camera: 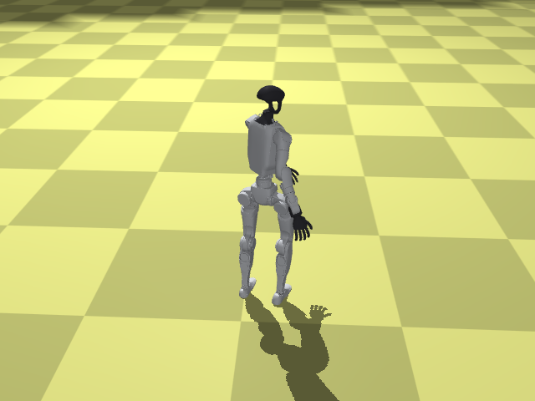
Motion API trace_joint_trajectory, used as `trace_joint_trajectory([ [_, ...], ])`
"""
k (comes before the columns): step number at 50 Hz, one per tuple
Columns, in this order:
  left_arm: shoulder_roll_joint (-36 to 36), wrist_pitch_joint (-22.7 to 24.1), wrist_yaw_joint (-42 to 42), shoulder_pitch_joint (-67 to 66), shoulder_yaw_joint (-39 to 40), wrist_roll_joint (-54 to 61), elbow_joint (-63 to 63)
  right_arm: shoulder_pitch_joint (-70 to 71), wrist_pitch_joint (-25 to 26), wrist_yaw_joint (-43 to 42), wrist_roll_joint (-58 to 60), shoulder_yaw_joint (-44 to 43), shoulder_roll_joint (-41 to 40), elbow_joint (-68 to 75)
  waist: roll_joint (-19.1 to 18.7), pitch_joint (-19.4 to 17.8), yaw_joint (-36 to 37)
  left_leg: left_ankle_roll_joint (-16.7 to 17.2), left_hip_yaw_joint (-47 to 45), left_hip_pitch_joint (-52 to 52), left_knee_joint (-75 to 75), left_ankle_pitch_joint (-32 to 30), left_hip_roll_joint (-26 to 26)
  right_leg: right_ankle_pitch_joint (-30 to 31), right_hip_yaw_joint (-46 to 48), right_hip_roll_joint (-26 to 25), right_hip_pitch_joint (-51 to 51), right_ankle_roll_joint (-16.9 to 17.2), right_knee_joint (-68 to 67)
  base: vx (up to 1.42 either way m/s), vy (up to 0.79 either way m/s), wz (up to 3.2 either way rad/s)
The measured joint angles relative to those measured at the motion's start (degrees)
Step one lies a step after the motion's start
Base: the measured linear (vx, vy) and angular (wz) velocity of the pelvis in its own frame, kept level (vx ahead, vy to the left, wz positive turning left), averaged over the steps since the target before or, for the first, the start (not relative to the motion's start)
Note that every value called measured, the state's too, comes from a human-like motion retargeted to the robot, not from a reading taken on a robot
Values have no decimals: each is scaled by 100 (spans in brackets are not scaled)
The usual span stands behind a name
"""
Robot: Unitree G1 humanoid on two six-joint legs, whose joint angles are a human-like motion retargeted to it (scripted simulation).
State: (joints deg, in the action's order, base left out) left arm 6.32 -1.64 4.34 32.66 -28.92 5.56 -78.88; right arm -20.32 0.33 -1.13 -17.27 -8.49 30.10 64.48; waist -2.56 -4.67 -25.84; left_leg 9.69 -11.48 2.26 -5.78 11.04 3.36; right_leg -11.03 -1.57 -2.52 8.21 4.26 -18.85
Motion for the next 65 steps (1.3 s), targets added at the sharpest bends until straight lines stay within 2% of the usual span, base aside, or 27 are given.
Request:
trace_joint_trajectory([
  [3, -29, 48, -31, 32, -67, 5, 102, -47, 57, 23, 85, -85, 14, 13, 189, 108, -87, -69, 52, 90, -101, 120, -334, 694, -502, -58, -99, 464, 966, 28, 8, 35],
  [5, -24, 37, -43, 34, -116, 8, 177, -62, 108, 21, 59, -95, 25, 17, 301, 167, -23, -146, -6, 158, -192, 187, -520, 1181, -811, -36, -183, 432, 1289, 26, 7, -11],
  [7, -9, -24, -44, 69, -128, 14, 222, -7, 156, -30, -34, -48, 38, 40, 359, 144, 127, -245, -116, 126, -514, 200, -589, 1113, -937, 47, -323, 169, 1317, 24, 7, -37],
  [9, -1, -67, -62, 95, -119, 4, 226, 55, 192, -55, -74, 19, 41, 60, 459, 112, 258, -373, -199, -84, -1199, 109, -640, 926, -1031, 198, -465, 93, 1260, 23, 8, -32],
  [12, 4, -51, -81, 56, -130, -14, 205, 92, 209, -50, -38, 90, 28, 45, 607, 149, 375, -489, -250, -696, -2543, -79, -642, 821, -1108, 438, -597, 266, 1191, 22, 9, -9],
  [15, -2, 8, -84, -48, -169, -88, 214, 86, 166, -46, -13, 117, 16, -12, 689, 256, 452, -503, -390, -1139, -3119, 175, -543, 787, -1105, 636, -707, 482, 1250, 22, 11, 6],
  [19, -7, 40, -84, -46, -161, -255, 241, 244, 125, -10, 37, 142, 55, 42, 601, 330, 572, -486, -783, -1058, -1902, 568, -257, 754, -1086, 695, -815, 734, 1392, 24, 15, 1],
  [22, -29, 67, -54, -3, -155, -358, 215, 323, 73, 32, 116, 144, 111, 116, 407, 318, 644, -295, -661, -745, -535, 113, -119, 641, -1057, 535, -930, 841, 1397, 27, 19, -3],
  [26, -62, 22, -114, 24, -288, -408, 146, 273, 54, 35, 1, 131, 107, 158, 301, 403, 533, -152, -381, -510, -120, -88, -133, 364, -946, 455, -1033, 700, 1234, 25, 18, 31],
  [32, -76, -8, -164, 172, -428, -397, 22, 150, -51, 42, -342, 205, -62, 152, 170, 246, 269, 8, -165, -92, 105, -19, 7, -164, -454, 187, -637, -115, 103, 23, 15, 33],
  [35, -102, -30, -190, 249, -425, -458, 0, 61, -61, 76, -316, 211, -125, 140, 138, 189, 124, 75, -97, 16, 37, 61, 23, -339, -204, 129, -264, -222, -357, 26, 10, 27],
  [39, -143, 6, -236, 313, -478, -470, 110, -30, -32, 92, -221, 120, -119, 154, 166, 255, -82, 102, -35, 157, 20, 177, -161, -179, -132, 99, -161, 112, 304, 30, 7, 26],
  [42, -168, 40, -270, 338, -544, -429, 244, -95, 42, 119, -178, 17, -97, 183, 231, 360, -95, 2, -48, 308, 55, 281, -383, 665, -379, 79, -253, 312, 1079, 31, 4, 1],
  [44, -178, 22, -269, 371, -569, -383, 332, -110, 103, 105, -213, -25, -86, 209, 236, 384, -3, -114, -112, 310, -109, 326, -452, 1010, -589, 102, -361, 213, 1278, 28, 3, -20],
  [46, -182, -8, -268, 418, -558, -361, 391, -100, 163, 76, -224, -26, -88, 229, 283, 377, 113, -266, -226, 131, -654, 290, -483, 934, -693, 212, -500, 190, 1318, 27, 3, -23],
  [49, -162, -21, -272, 440, -534, -345, 447, -89, 250, 56, -140, 11, -122, 203, 459, 399, 271, -455, -367, -551, -2203, 68, -459, 822, -780, 463, -674, 371, 1323, 26, 4, -20],
  [53, -111, 70, -238, 342, -549, -300, 499, -95, 226, 29, -54, 94, -174, 60, 647, 486, 488, -418, -354, -1366, -3465, 237, -378, 816, -927, 689, -814, 728, 1354, 26, 7, -27],
  [57, -117, 127, -248, 342, -530, -313, 486, 67, 192, 86, -36, 149, -150, 27, 670, 517, 692, -535, -648, -1416, -2599, 640, -164, 784, -1048, 783, -904, 1026, 1394, 28, 13, -26],
  [60, -176, 151, -230, 425, -474, -349, 427, 235, 156, 130, -13, 169, -62, 108, 506, 422, 852, -445, -593, -1035, -976, 254, -86, 626, -1127, 662, -1001, 1036, 1329, 31, 20, -32],
  [62, -220, 134, -229, 449, -496, -363, 392, 276, 141, 130, -49, 178, -17, 146, 404, 381, 873, -362, -379, -822, -402, -134, -100, 467, -1144, 583, -1056, 914, 1218, 29, 23, -12],
  [65, -273, 68, -214, 455, -619, -302, 387, 278, 127, 45, -277, 184, -2, 163, 326, 342, 744, -274, -252, -593, -214, -122, -156, 357, -1017, 549, -1055, 489, 893, 28, 23, 26],
])
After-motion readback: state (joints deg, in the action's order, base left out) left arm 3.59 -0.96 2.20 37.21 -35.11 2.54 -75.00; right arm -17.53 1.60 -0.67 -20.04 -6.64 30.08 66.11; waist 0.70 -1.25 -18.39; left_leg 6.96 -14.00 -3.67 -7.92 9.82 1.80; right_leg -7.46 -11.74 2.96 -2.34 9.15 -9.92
